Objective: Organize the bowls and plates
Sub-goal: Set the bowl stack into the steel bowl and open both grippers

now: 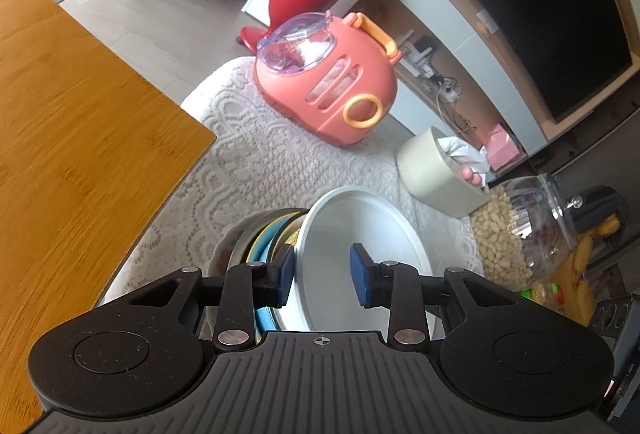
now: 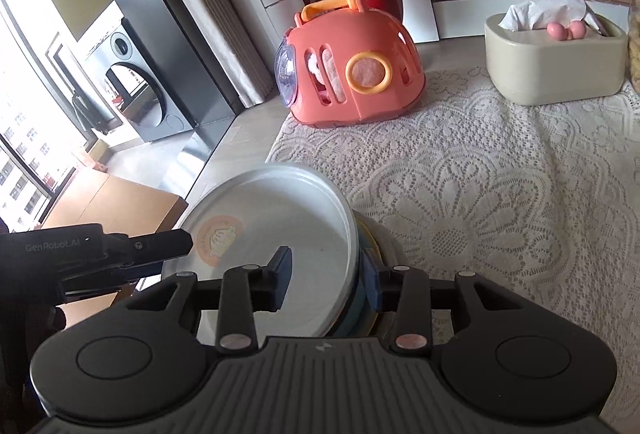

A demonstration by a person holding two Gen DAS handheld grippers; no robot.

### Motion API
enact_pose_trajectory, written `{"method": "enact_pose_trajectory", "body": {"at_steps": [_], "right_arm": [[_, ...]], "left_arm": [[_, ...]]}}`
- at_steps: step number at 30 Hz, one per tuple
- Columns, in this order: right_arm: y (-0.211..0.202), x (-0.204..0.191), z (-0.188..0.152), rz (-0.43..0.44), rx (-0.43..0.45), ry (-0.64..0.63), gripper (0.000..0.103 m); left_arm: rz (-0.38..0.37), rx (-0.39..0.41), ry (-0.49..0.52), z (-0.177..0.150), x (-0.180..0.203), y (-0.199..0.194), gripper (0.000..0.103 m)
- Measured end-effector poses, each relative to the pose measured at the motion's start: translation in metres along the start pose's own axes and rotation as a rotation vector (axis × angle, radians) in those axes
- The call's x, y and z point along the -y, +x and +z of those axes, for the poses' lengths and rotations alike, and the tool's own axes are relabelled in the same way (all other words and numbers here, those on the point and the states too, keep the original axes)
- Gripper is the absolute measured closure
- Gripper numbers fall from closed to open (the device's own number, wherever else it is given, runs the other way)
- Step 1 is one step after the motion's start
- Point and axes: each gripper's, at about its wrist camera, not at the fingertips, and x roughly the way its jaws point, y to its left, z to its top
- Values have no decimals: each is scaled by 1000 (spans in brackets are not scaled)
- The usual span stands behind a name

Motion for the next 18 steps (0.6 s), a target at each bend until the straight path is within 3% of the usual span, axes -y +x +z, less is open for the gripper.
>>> {"method": "enact_pose_trajectory", "body": {"at_steps": [11,14,18], "right_arm": [[-3,-6,3,10,11,-18,65],[-3,1,1,5,7,-2,65],[-26,15,-5,-27,113,-6,65]], "left_arm": [[28,8,-15,0,-3,1,72],[67,97,2,-1,2,-13,72],[124,262,78,0,28,-36,72]]}}
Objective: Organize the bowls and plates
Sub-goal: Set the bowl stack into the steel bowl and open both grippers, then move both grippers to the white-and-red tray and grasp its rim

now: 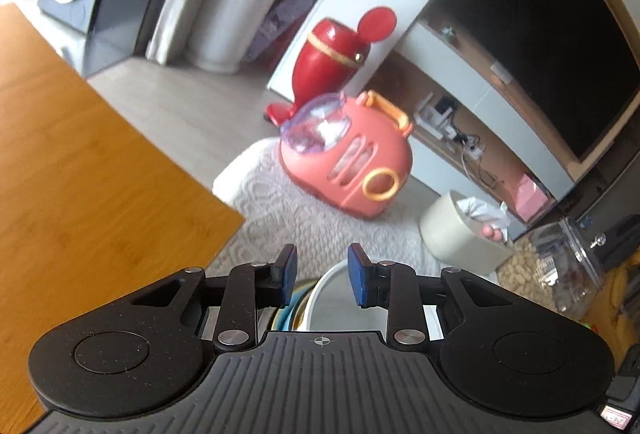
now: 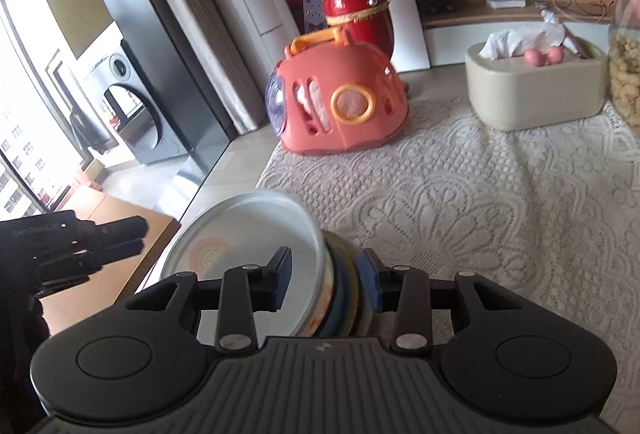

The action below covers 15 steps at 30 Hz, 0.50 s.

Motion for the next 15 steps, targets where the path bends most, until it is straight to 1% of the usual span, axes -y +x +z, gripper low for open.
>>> {"method": "enact_pose_trajectory", "body": {"at_steps": [1,2,3,4,6,8,11,14,15], "right_arm": [[-8,7,-2,-17,37,4,65],[-17,16,-4,-46,80,13,65],[-26,27,-7,-78,114,25,65],[-35,39,-11,-113,146,40,65],[-50,67,-20,-189,189,78,65],[-66,101,-30,-290,212,136,65],[-96,162,-46,-459,249,254,65],[-130,225,-69,-577,284,411,65],[-138,243,-77,-601,293,464,65]], "left_arm": [[-11,24,21,1,10,-3,72],[-39,35,46,1,22,-4,72],[-72,30,74,-1,37,-1,72],[-103,14,102,-4,52,4,72],[-168,-51,161,-18,89,24,72],[-224,-145,228,-38,127,50,72],[-326,-350,341,-89,191,99,72],[-447,-548,412,-145,247,140,72],[-466,-593,427,-161,262,151,72]]}}
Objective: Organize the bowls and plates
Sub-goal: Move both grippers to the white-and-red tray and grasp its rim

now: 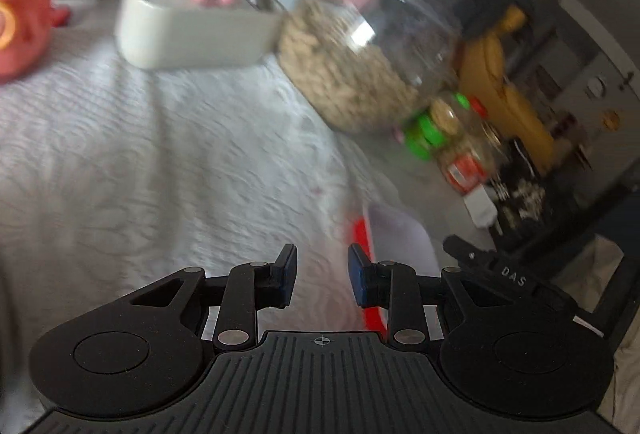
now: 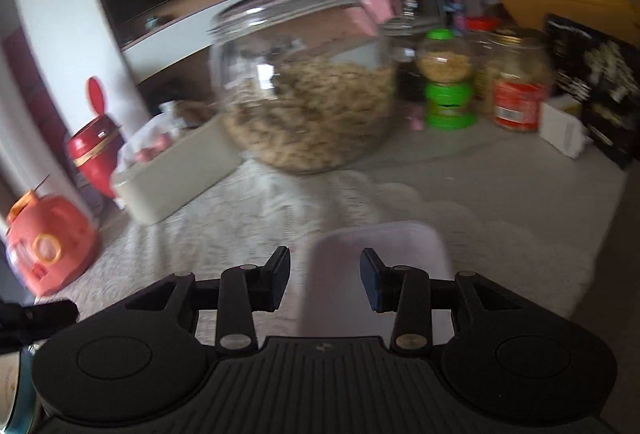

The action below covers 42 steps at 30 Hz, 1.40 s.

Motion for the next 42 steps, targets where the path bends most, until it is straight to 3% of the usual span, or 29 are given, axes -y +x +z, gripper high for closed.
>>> {"method": "enact_pose_trajectory", "body": {"at_steps": [4,7,11,16,21,28,30,32,36,38,42], "right_arm": [[14,66,2,-61,-43,158,65],[28,86,-6,-17,-108,229,65],[49,83,-17,77,-189,280,63],[50,53,-28,181,-225,226,62],[54,11,-36,227,-264,127,62],[55,-52,-77,341,-398,-30,62],[47,-71,-88,358,-392,-115,61],[40,-86,-96,366,-396,-182,60],[36,-90,-97,344,-390,-185,60],[33,-87,-98,312,-369,-176,58],[33,-80,-98,340,-371,-159,55]], "left_arm": [[-12,-112,25,-6,32,70,72],[27,-159,41,-14,44,96,72],[82,-186,93,-22,48,108,72],[173,-153,141,-23,35,91,74],[189,-144,64,-29,0,52,75],[193,-174,-105,-75,-58,-18,75],[196,-172,-138,-84,-68,-30,75],[213,-147,-144,-84,-72,-36,75],[258,-69,-129,-75,-73,-39,75],[272,-66,-111,-72,-72,-34,75],[263,-106,-110,-70,-71,-18,75]]}}
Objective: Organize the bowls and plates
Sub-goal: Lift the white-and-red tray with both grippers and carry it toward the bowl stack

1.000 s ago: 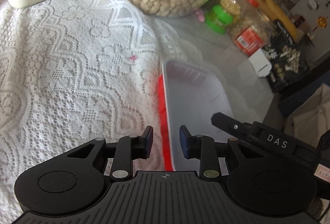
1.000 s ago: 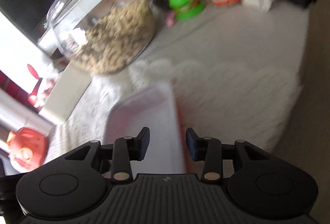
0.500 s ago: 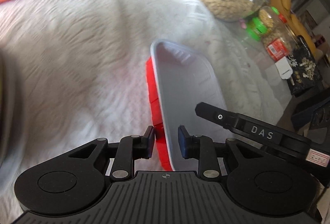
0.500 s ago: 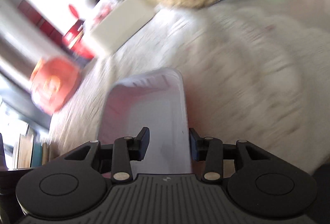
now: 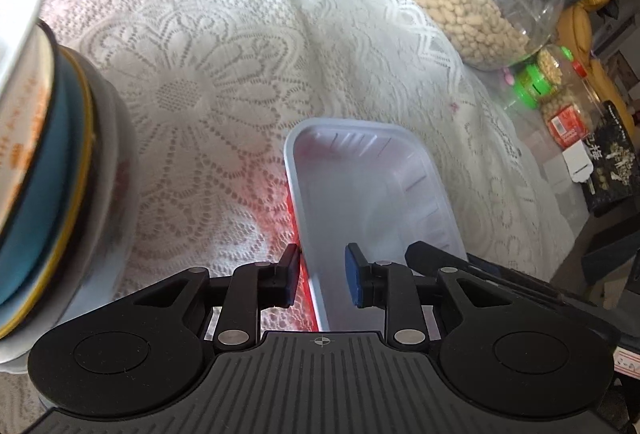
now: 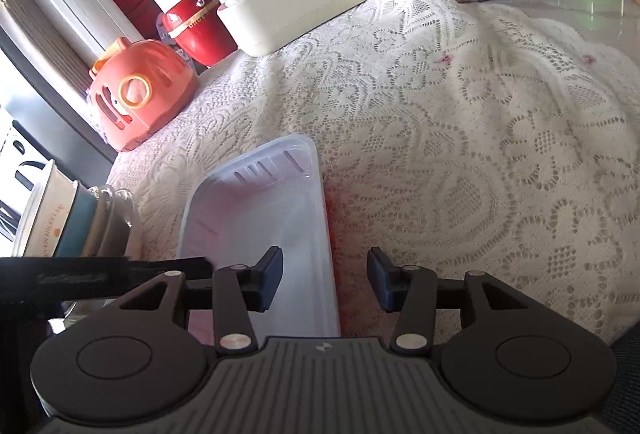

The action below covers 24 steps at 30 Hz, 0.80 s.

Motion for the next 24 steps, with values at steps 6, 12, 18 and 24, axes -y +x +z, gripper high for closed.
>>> {"method": "enact_pose_trajectory", "body": {"at_steps": [6,12,18,24], "right_arm": [[5,0,12,-6,-51,-7,55],[-2,1,24,-163,5,-69,47],[2,8,20,-80,-24,-16,47],[14,-9,14,-24,-29,-30,65]], "left_arm": [[4,-33,36,-1,5,10,76],[-19,-16,23,-4,-1,9,76],[63,13,137,-11,19,8,76],[68,21,126,-14,18,7,76]]}}
